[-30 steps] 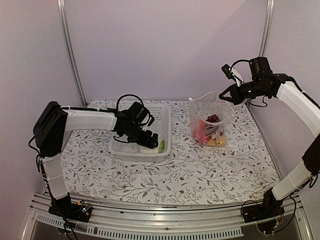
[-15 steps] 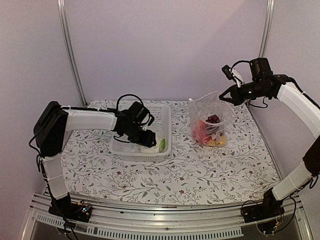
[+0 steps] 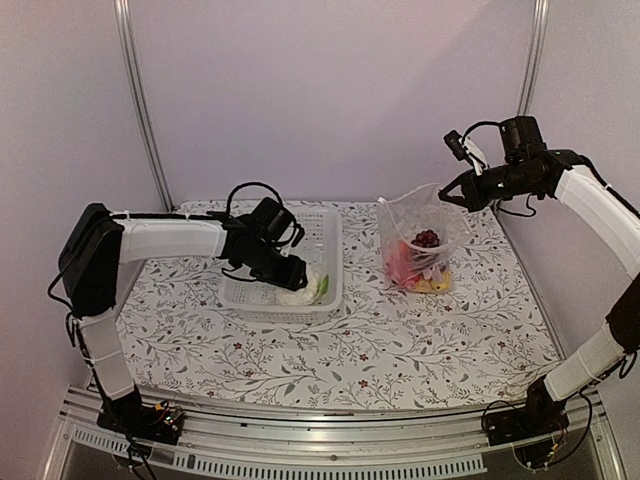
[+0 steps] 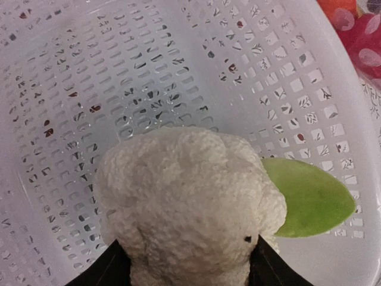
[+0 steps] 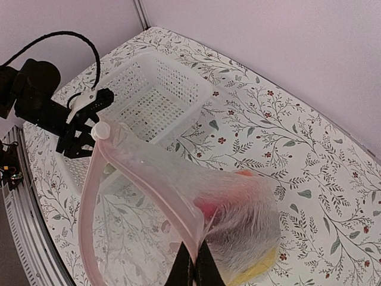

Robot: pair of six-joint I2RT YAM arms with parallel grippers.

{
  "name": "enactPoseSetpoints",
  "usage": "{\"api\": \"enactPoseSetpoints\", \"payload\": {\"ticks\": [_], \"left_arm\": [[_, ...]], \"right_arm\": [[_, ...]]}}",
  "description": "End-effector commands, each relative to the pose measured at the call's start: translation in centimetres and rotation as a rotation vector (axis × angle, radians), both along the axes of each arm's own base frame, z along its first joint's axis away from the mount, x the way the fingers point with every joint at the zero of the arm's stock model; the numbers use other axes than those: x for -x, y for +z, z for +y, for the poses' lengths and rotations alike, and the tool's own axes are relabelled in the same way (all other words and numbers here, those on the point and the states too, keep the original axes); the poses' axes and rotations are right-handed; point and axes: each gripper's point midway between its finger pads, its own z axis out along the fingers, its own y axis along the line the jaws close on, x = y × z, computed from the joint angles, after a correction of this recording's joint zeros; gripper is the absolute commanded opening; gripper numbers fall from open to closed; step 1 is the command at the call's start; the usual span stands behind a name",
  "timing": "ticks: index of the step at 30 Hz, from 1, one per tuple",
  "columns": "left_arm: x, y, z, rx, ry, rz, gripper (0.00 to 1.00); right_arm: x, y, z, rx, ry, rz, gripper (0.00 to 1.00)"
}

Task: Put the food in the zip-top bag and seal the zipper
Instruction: Pick up the fake vegetable from the bin.

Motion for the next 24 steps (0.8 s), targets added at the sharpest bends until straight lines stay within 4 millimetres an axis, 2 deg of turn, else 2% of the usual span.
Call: {"api": "enactPoseSetpoints", "payload": {"ticks": [1, 8, 13, 17, 20, 24], "left_arm": [[-0.9, 4.5, 1.0, 0.011, 0.023, -0.098, 0.47], [-1.2, 8.5, 1.1, 0.058, 0.035, -0.170, 0.45], [-1.3, 12.2, 0.6, 0.125, 0.037, -0.234, 0.45], [-0.9, 16.1, -0.8, 0.209, -0.013, -0.328, 0.45], [-0.4, 18.9, -1.9, 0.217, -0.067, -0.462, 0.43], [1.1, 23.0, -4.3, 0.298, -0.158, -0.605, 0.42]], "right_arm": [[0.6, 1.4, 0.1, -0.021, 0.017, -0.042, 0.00], [0.7, 1.5, 0.0, -0.022, 0.015, -0.045, 0.00], [0.7, 1.4, 0.0, -0.020, 0.016, -0.044, 0.00], [0.7, 1.3, 0.2, -0.023, 0.021, -0.038, 0.00], [0.6, 1.3, 0.3, -0.024, 0.024, -0.037, 0.00], [0.7, 1.2, 0.4, -0.023, 0.026, -0.033, 0.00]]}}
